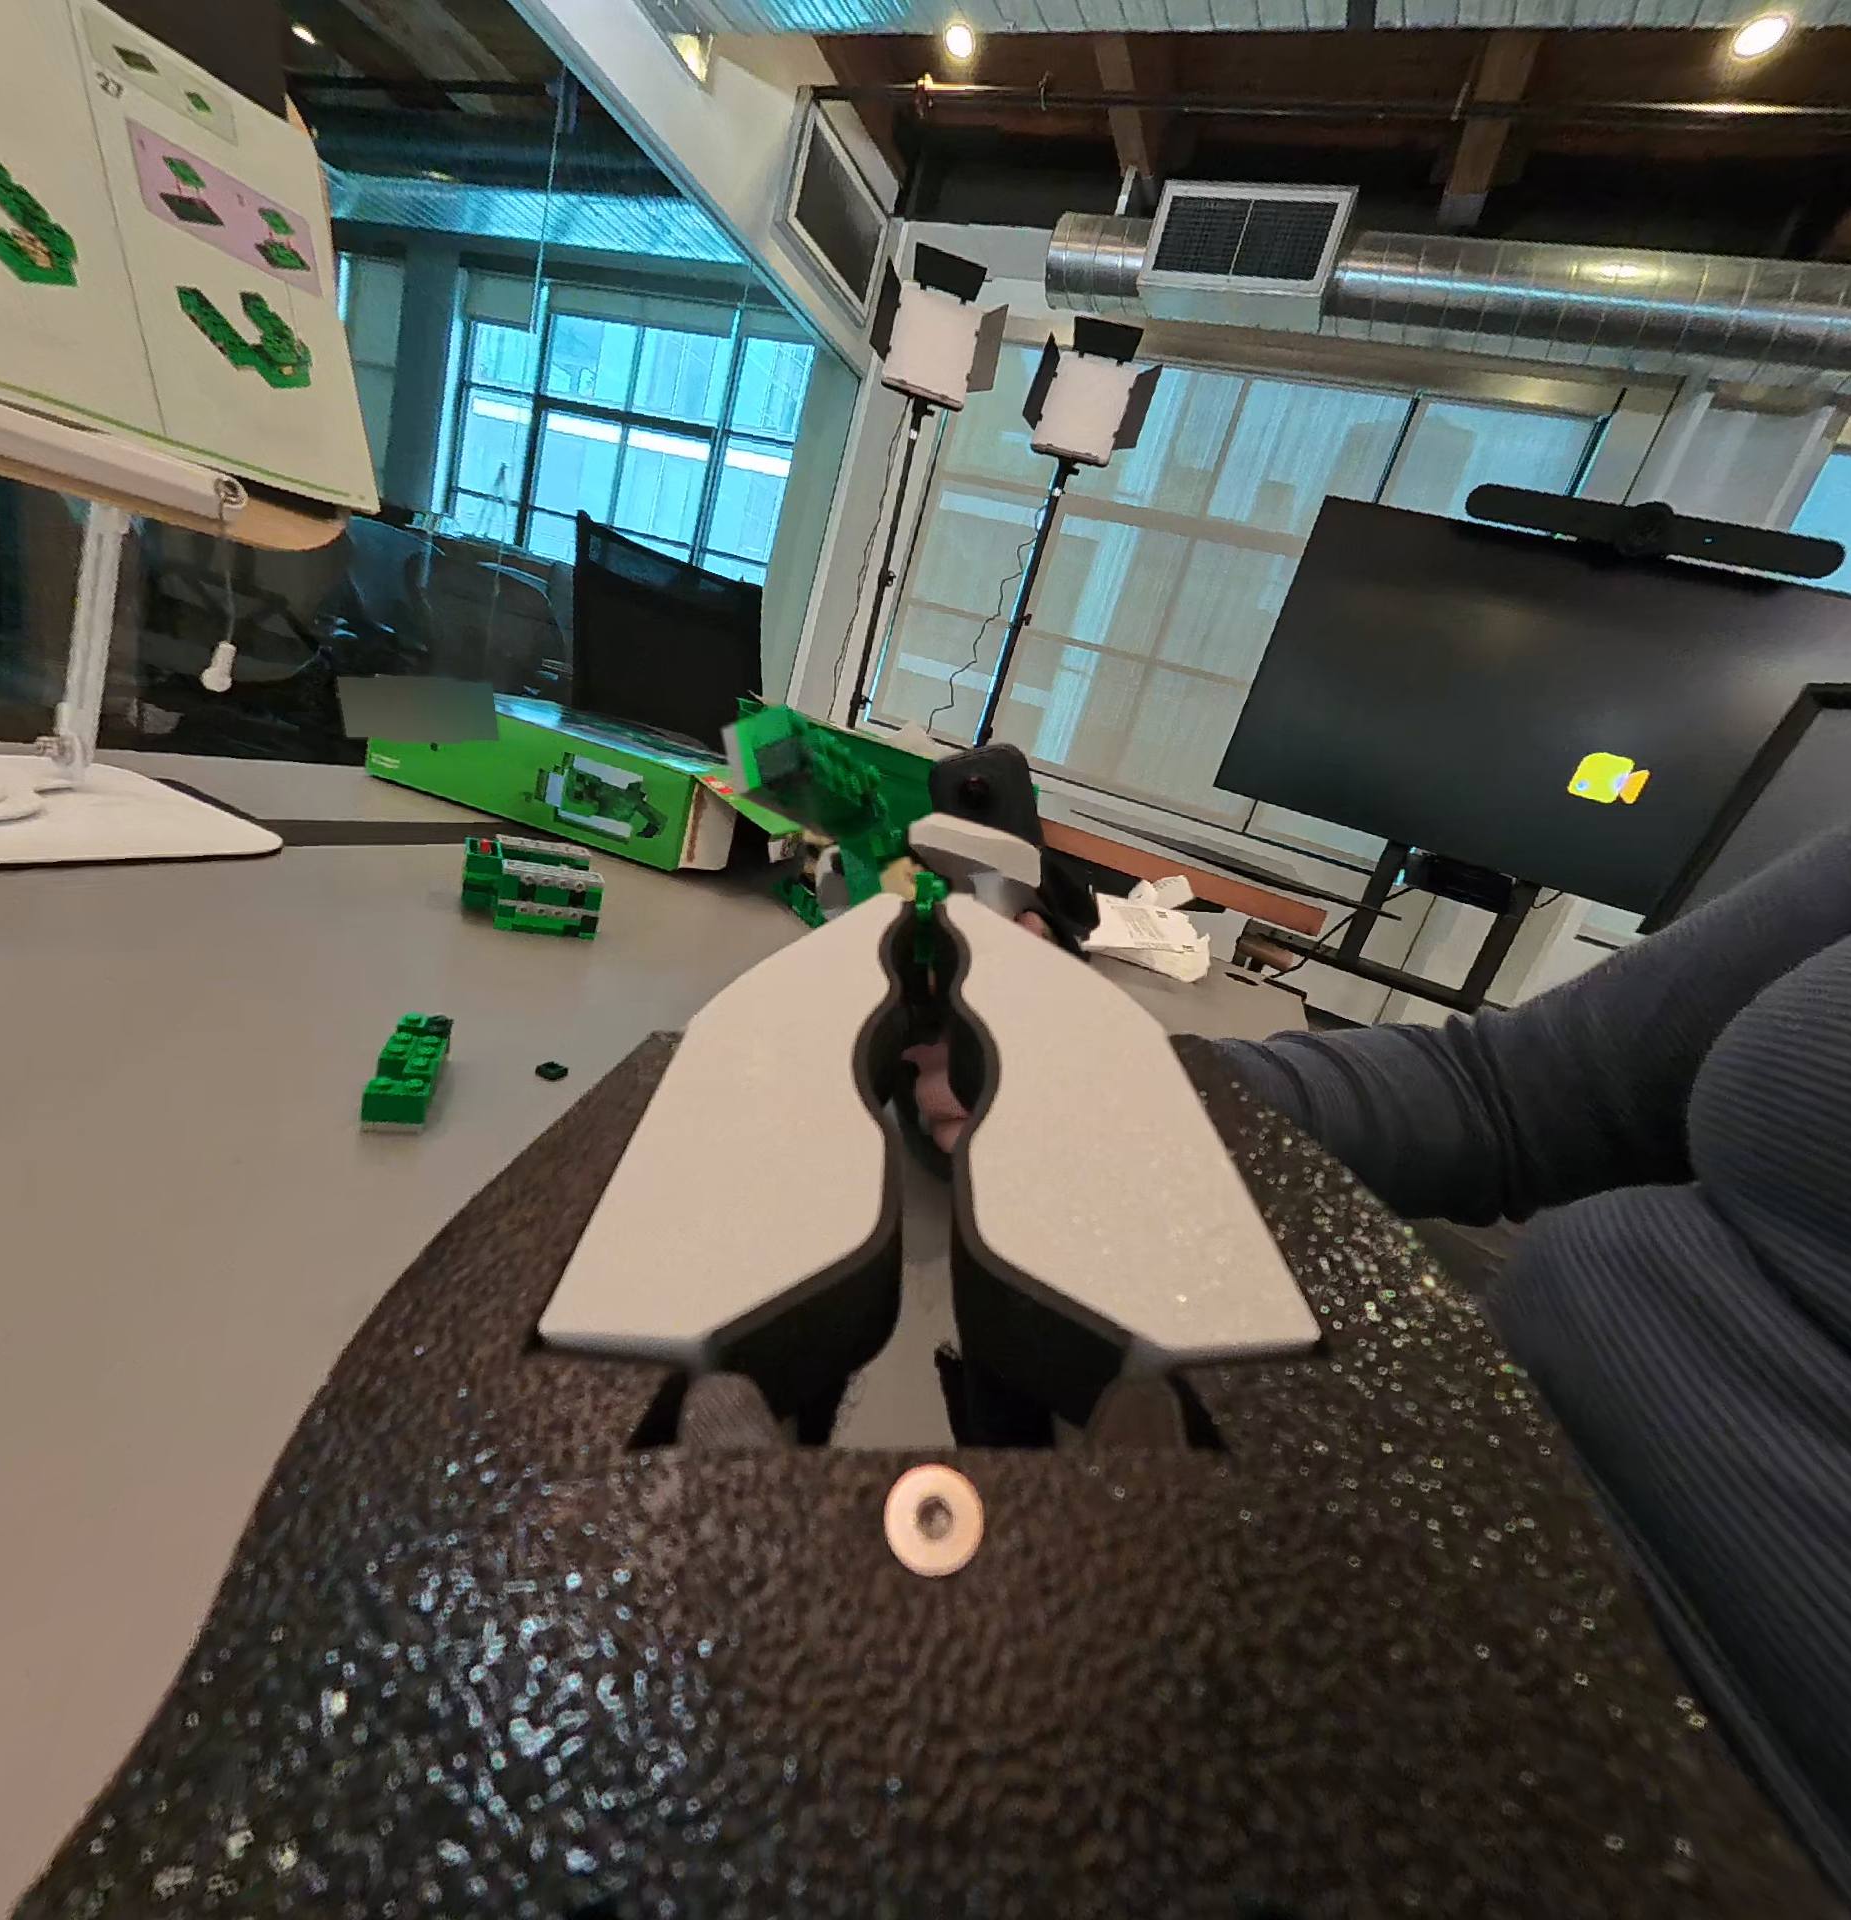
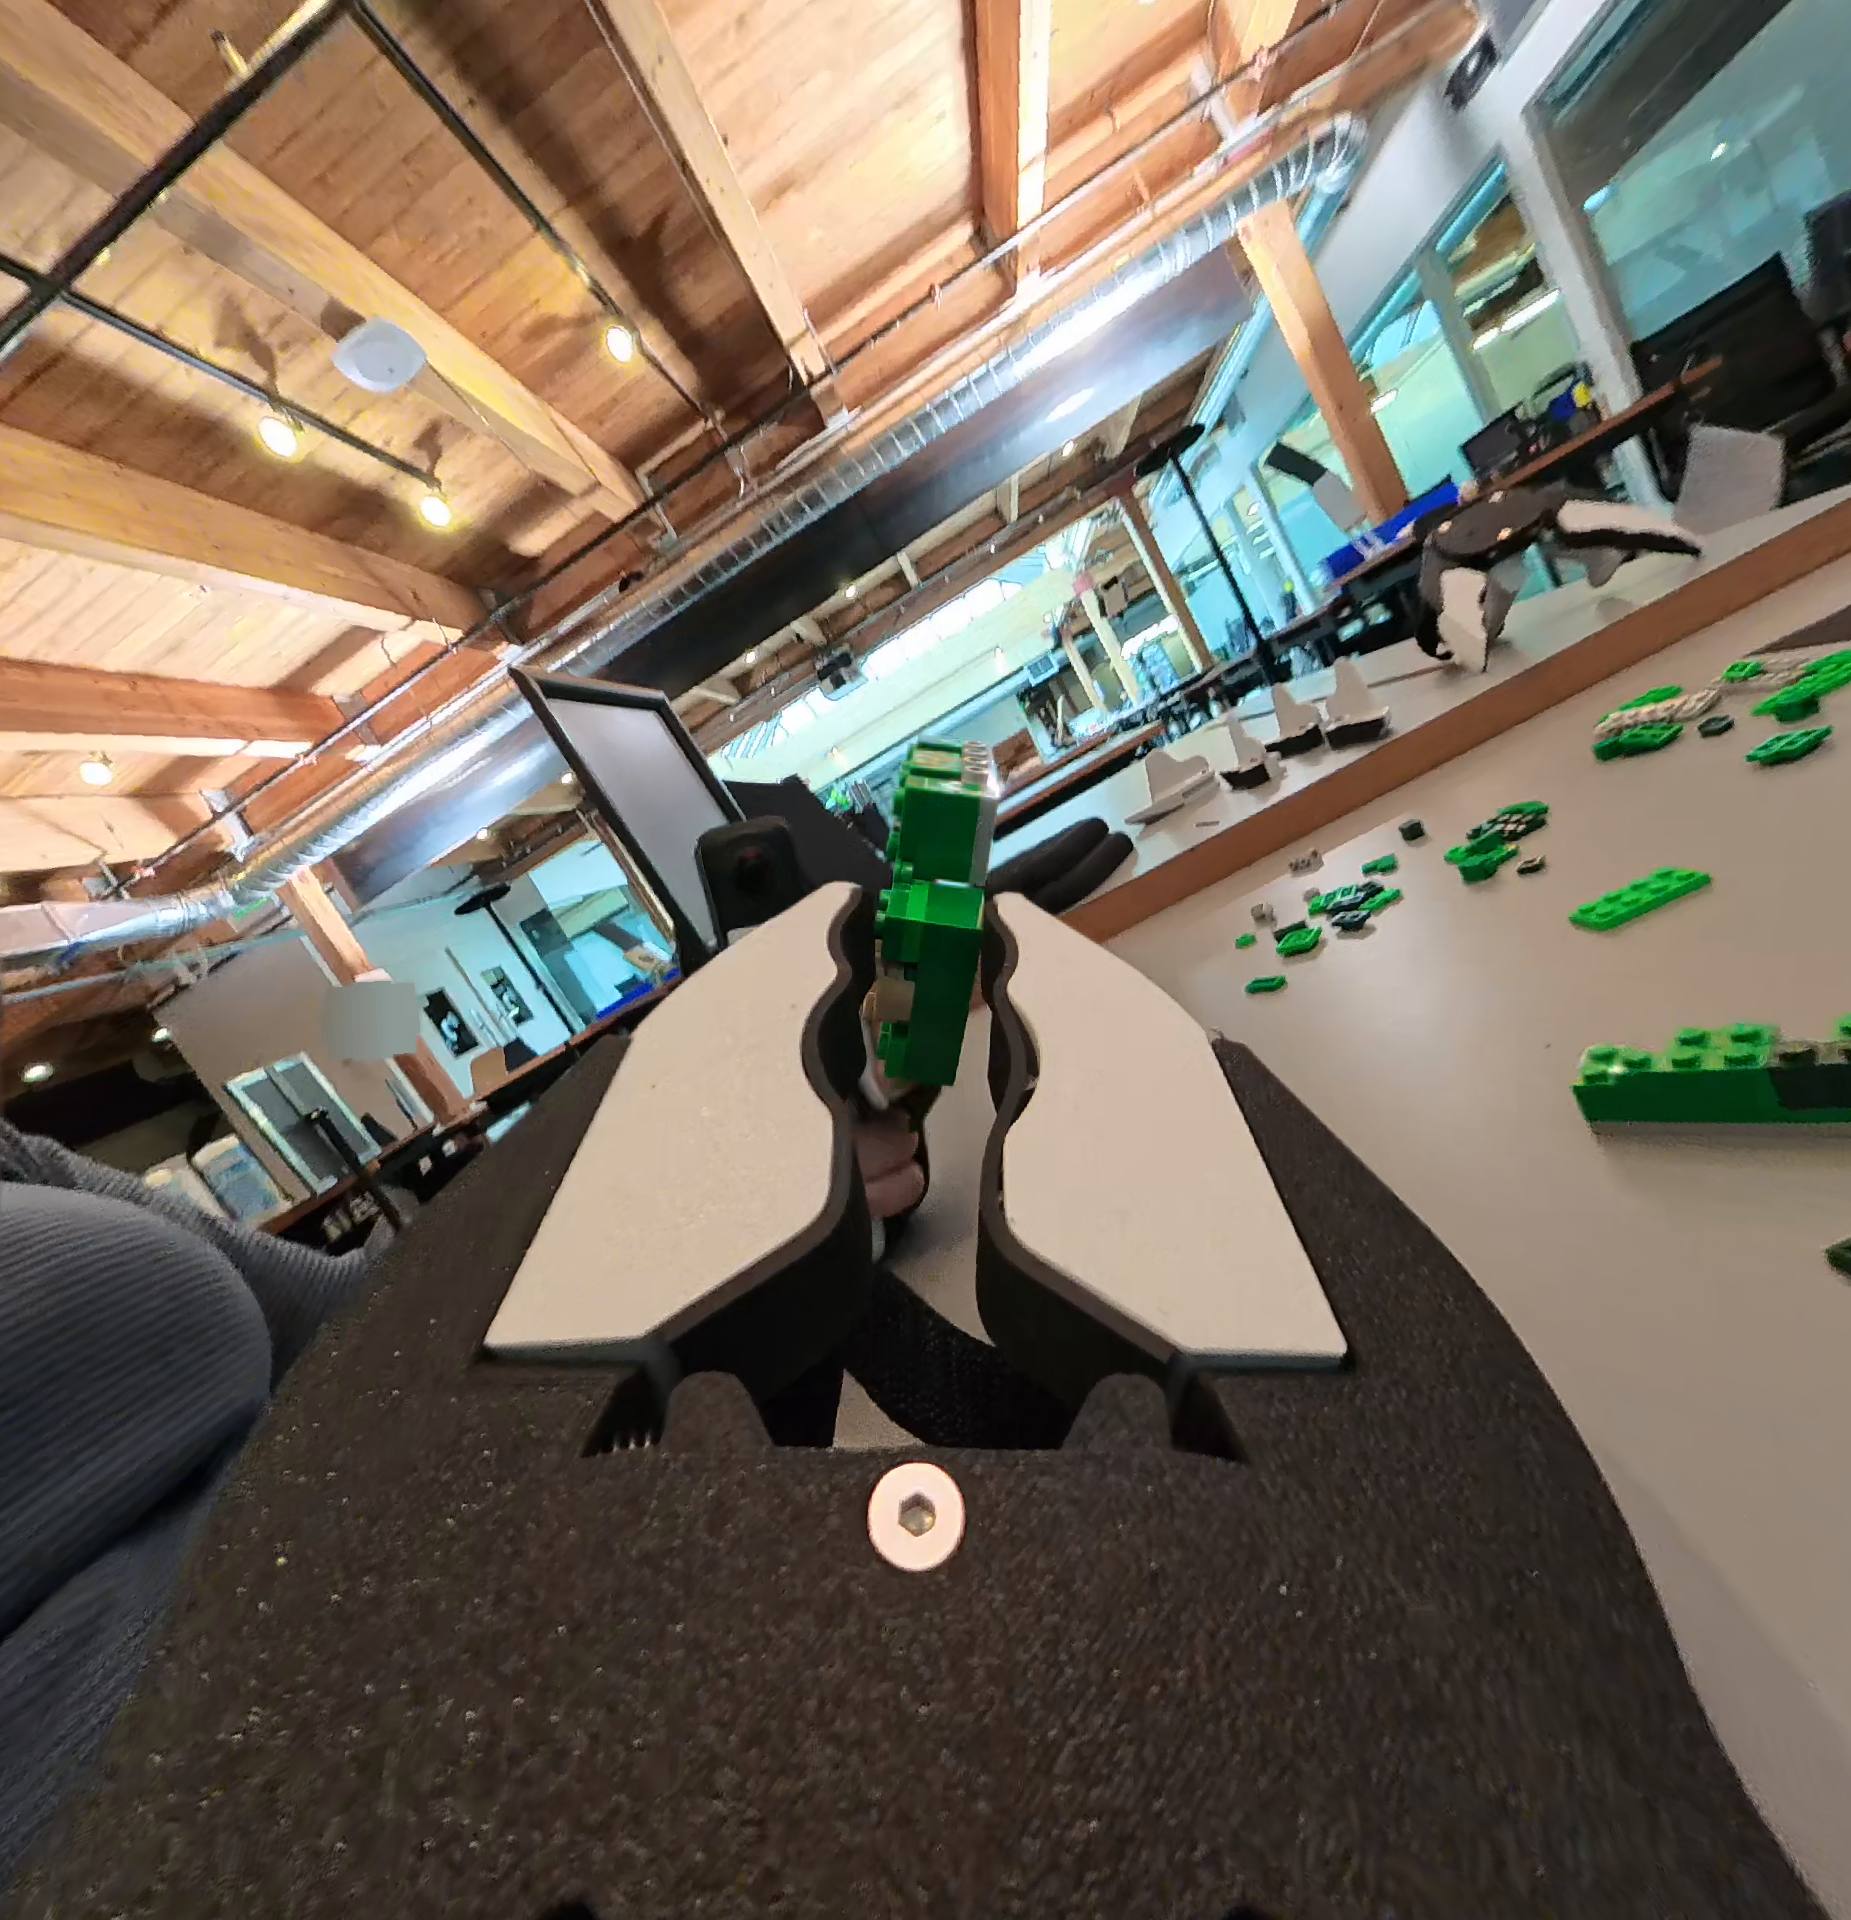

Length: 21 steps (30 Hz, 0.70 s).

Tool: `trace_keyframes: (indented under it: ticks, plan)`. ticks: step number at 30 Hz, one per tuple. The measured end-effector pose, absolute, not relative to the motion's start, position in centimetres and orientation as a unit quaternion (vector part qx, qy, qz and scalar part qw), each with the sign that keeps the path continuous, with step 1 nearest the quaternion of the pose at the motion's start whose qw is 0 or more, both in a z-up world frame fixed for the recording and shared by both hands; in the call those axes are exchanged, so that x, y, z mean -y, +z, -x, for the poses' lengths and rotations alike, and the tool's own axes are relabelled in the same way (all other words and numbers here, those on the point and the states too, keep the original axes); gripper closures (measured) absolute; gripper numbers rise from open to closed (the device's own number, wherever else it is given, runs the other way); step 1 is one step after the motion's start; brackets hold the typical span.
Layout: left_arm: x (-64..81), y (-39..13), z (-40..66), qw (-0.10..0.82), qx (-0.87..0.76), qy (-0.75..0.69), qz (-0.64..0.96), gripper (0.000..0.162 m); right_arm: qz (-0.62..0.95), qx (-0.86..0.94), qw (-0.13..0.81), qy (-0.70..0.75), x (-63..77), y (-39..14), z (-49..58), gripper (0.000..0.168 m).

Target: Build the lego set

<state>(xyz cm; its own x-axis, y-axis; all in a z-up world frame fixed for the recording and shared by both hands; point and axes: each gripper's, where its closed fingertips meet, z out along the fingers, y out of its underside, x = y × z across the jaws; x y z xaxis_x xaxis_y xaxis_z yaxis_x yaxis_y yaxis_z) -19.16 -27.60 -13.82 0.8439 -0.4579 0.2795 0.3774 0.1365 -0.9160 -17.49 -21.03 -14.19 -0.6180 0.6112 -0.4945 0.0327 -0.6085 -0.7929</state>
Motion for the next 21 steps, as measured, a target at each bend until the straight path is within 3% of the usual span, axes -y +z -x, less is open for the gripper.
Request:
trace_keyframes:
  ticks: [10,21]
  plan:
    - [23.3,-14.1,17.9,0.740,-0.084,-0.286,0.603,0.160,0.389,0.407,0.281,0.777,18.6,-13.4,18.5,0.150]
    - [22.7,-14.3,18.9,0.747,-0.096,-0.255,0.607,0.160,0.403,0.386,0.290,0.777,16.9,-13.5,20.0,0.150]
